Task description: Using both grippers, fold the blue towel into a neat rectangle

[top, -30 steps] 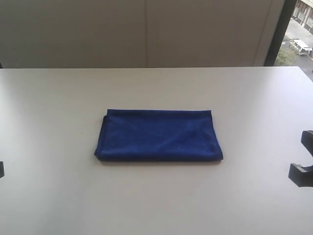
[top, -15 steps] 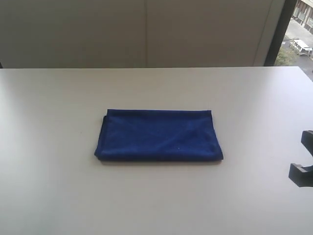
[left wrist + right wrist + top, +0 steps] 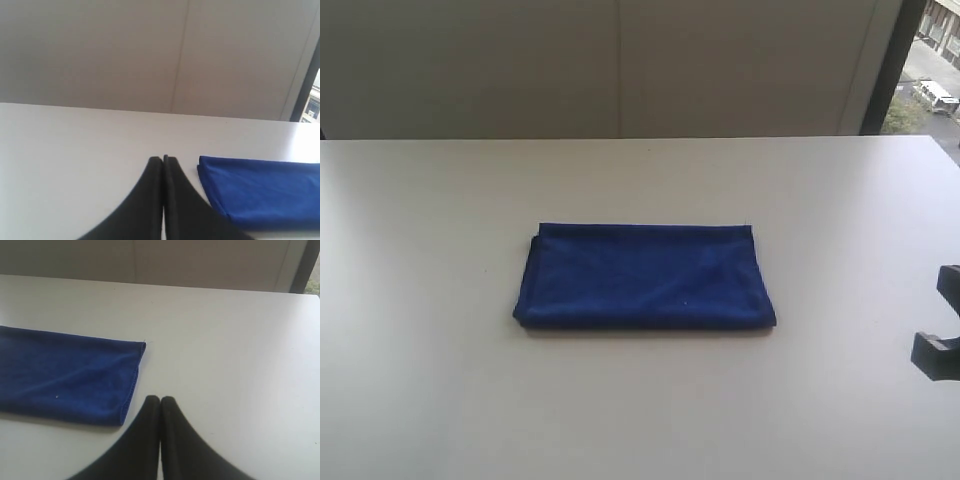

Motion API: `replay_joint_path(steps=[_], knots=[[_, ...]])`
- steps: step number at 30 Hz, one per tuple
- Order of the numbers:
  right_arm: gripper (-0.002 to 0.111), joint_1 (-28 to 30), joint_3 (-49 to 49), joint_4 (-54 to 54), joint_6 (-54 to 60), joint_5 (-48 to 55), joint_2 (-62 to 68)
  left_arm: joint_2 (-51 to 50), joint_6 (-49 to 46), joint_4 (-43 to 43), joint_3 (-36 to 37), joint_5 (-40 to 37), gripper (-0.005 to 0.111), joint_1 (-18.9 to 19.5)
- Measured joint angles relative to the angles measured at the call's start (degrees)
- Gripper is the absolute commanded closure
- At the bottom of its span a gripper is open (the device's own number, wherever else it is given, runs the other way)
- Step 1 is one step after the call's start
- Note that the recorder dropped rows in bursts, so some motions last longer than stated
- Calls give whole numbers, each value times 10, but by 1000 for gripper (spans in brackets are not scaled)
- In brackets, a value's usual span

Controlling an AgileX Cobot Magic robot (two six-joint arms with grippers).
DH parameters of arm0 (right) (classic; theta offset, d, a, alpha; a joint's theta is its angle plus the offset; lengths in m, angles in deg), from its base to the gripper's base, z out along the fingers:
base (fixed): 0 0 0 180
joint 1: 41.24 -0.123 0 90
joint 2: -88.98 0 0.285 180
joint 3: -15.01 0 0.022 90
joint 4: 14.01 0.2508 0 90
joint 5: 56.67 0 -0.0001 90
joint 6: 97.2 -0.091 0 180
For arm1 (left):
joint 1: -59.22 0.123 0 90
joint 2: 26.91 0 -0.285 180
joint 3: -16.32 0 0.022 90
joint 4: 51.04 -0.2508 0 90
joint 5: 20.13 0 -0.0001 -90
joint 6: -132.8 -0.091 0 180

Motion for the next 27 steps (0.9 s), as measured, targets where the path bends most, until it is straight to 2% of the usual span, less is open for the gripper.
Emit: replay_joint_path(steps=[3, 5, 9, 12, 17, 21, 27], knots=[[108, 0, 0, 0, 0, 0, 0, 0, 37, -47, 0, 7, 107, 0], [108, 0, 0, 0, 0, 0, 0, 0, 116, -157, 0, -1, 107, 0], [108, 0, 0, 0, 0, -1, 0, 0, 348, -402, 0, -45, 107, 0], [108, 0, 0, 0, 0, -1, 0, 0, 444, -492, 0, -102, 107, 0], [108, 0, 0, 0, 0, -1, 0, 0, 468, -524, 1, -205, 107, 11], [108, 0, 0, 0, 0, -1, 0, 0, 448, -526, 1, -207, 107, 54], [108, 0, 0, 0, 0, -1, 0, 0, 412, -516, 1, -209, 107, 57]])
